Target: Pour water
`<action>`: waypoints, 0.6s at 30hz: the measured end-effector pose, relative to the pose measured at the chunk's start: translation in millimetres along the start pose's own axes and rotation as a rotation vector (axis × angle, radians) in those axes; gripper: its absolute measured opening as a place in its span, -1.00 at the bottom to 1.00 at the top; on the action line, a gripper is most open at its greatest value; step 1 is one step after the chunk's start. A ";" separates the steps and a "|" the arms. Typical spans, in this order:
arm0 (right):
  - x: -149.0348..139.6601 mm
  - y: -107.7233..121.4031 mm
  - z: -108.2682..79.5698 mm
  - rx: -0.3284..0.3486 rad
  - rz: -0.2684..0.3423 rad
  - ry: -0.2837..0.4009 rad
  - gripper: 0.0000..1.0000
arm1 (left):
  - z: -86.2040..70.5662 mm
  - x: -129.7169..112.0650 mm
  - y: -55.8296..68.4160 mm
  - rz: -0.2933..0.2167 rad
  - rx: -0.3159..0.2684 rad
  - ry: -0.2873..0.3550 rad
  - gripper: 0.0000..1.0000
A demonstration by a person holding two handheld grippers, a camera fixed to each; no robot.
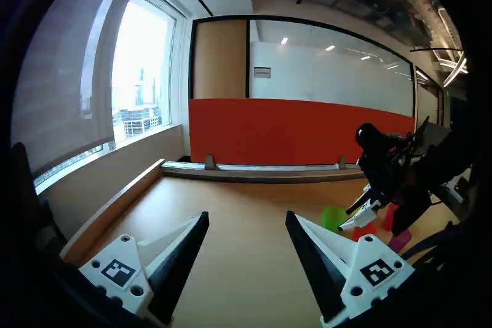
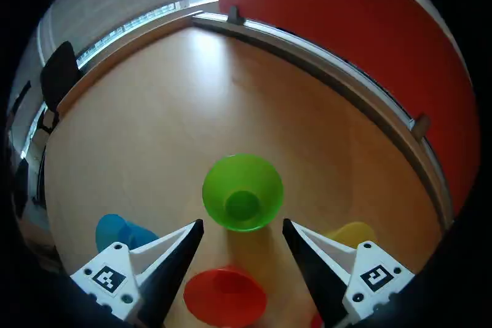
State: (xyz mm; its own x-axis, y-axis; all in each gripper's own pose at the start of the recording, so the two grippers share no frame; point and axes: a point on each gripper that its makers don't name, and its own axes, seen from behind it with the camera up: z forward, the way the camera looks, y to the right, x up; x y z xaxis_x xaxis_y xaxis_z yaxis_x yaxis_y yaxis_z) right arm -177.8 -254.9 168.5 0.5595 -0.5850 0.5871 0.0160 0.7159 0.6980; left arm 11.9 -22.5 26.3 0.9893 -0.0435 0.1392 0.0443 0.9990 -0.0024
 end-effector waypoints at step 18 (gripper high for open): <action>4.1 0.1 23.3 -0.011 0.024 -0.041 1.00 | 6.6 -3.2 -4.0 -0.006 0.006 -0.005 0.84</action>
State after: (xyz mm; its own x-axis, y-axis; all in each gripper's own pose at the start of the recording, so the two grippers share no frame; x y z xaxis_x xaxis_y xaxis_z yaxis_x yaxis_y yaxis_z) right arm -194.8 -266.2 180.6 0.5258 -0.5825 0.6199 0.0126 0.7340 0.6790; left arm 7.6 -26.3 32.4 0.9883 -0.0497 0.1440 0.0495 0.9988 0.0043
